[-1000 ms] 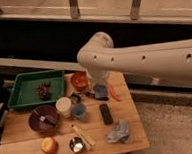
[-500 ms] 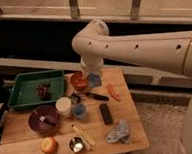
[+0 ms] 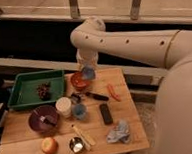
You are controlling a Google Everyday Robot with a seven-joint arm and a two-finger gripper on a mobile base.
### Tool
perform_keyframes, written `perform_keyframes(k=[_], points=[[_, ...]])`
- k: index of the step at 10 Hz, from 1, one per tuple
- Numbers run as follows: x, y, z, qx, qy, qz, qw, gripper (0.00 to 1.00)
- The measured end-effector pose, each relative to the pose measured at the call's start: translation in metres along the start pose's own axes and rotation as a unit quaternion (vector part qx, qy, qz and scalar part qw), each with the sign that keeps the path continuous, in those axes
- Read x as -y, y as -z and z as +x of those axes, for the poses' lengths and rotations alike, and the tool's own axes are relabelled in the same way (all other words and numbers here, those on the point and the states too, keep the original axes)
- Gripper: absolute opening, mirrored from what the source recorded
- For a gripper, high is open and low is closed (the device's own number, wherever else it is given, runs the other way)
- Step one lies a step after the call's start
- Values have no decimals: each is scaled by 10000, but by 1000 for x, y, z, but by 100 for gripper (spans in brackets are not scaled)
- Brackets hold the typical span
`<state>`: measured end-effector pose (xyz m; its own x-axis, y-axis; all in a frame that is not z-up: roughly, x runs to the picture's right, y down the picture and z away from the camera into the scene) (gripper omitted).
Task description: Place sponge in red bowl
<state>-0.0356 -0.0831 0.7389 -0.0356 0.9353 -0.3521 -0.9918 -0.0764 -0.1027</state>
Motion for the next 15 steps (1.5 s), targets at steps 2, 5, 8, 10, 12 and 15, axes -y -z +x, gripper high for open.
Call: perform_keyframes(k=[2, 5, 8, 10, 12, 15], points=[[-32, -31, -24, -53, 20, -223, 9997, 0], [-61, -84, -44, -149, -108, -700, 9974, 0], [-66, -104, -48, -193, -249, -920, 9953, 0], [-64, -104, -48, -192, -254, -913, 9953, 0], [-56, -109, -49, -249, -438, -881, 9948, 0], [-27, -147, -43, -405, -783, -787, 9930, 0]])
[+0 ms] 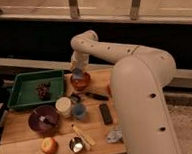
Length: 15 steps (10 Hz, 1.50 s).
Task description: Place sponge in red bowl
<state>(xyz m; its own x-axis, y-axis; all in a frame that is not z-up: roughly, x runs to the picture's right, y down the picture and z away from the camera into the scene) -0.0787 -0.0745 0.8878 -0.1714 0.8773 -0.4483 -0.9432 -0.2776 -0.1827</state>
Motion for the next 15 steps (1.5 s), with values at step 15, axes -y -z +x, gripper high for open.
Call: perform_keyframes(k=[15], points=[[34, -62, -5, -263, -320, -230, 9989, 21]])
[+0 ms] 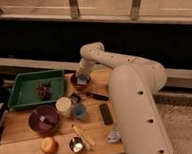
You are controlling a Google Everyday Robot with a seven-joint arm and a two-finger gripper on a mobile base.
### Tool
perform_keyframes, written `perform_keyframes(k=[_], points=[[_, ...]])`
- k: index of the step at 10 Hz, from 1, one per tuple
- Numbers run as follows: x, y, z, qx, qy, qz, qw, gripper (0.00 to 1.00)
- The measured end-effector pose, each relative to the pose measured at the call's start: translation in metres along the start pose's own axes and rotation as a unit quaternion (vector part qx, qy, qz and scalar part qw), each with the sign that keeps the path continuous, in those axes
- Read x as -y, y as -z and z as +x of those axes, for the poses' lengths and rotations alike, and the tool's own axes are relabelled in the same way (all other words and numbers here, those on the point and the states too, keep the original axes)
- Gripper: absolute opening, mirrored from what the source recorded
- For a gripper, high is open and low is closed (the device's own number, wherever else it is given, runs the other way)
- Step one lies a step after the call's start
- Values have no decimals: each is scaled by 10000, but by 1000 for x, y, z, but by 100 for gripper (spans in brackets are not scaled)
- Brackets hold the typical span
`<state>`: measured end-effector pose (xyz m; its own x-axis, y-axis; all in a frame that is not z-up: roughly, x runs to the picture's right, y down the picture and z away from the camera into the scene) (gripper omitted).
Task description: Place sponge in red bowl
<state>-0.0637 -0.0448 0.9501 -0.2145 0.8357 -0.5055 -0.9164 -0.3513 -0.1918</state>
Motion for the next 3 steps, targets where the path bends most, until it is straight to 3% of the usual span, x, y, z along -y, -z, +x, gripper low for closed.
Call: perform_keyframes(k=[1, 3], points=[[-4, 7, -1, 26, 47, -6, 10000, 19], [-11, 14, 1, 61, 143, 26, 9999, 30]])
